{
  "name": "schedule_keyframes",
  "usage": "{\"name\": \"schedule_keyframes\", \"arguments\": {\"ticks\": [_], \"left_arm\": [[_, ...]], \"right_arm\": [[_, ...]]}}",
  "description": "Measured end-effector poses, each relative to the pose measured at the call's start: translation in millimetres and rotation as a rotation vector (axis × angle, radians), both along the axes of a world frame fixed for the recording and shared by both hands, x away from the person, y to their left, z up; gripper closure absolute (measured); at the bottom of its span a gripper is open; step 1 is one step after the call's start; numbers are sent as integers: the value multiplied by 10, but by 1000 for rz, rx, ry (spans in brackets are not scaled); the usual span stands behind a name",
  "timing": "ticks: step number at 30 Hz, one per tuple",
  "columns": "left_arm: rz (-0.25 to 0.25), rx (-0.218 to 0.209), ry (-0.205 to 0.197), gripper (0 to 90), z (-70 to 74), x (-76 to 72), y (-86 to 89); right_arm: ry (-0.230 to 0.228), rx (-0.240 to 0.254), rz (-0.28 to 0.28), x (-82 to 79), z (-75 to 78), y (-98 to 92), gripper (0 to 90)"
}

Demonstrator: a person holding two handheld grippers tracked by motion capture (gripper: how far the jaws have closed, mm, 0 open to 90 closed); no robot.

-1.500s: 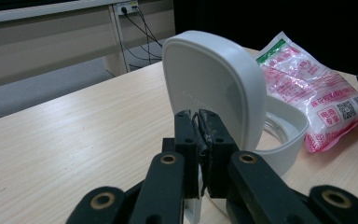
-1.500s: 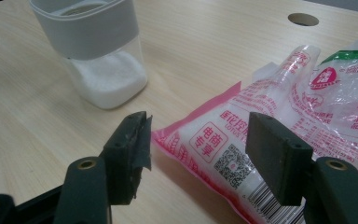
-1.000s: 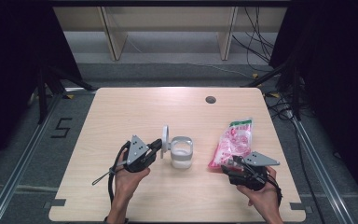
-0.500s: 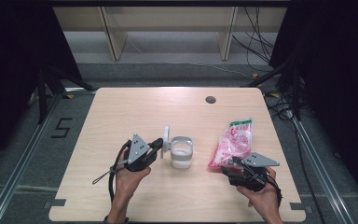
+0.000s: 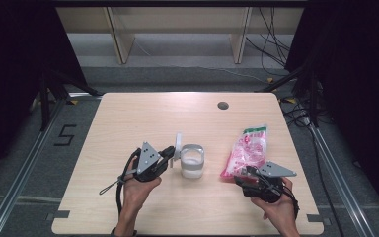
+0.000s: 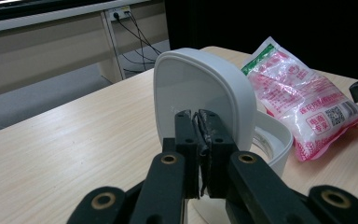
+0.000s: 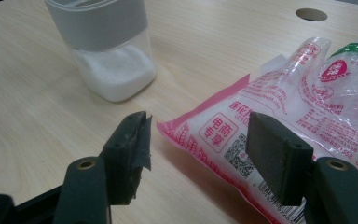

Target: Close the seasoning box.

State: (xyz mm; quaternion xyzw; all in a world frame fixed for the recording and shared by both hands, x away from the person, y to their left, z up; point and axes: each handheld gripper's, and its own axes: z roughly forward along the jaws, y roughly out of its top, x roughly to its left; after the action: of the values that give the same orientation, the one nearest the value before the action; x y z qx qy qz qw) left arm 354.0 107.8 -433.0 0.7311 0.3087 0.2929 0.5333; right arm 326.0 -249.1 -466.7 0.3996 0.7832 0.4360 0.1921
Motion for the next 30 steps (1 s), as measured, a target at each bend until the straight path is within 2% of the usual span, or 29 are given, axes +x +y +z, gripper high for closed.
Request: {"name": "schedule_keyframes", "arguments": {"ticks": [2,6,9,12,13,14,15,18,24,26,30], "left_arm": [[-1,9,3,862,6,-12,-12],[-5,1,-1,862,14,-17,-42],[-24,4,-6,860,13,-25,-109],[-39,12,7,852,-5,-44,-197],[-47,0,29,849,-15,-60,-228],[-56,12,9,843,-8,-51,-236],[-69,2,11,835,-10,-49,-245],[-70,15,14,817,5,-63,-252],[-81,-9,22,722,28,-84,-224],[-85,-44,28,684,29,-96,-218],[-105,-49,41,594,31,-143,-203]], "right_arm": [[-1,5,9,4,-5,0,397],[1,0,10,0,-1,-2,397],[1,1,10,-6,1,1,397],[3,-2,10,-8,-3,2,397],[-2,7,10,-7,-5,6,397],[2,6,9,-12,2,2,398],[3,6,9,-13,2,-1,397],[-6,-1,10,-10,-2,-11,398],[-3,5,18,-9,-9,-9,398],[-4,5,18,-9,-9,-9,398],[1,1,14,-17,-5,-11,398]]}}
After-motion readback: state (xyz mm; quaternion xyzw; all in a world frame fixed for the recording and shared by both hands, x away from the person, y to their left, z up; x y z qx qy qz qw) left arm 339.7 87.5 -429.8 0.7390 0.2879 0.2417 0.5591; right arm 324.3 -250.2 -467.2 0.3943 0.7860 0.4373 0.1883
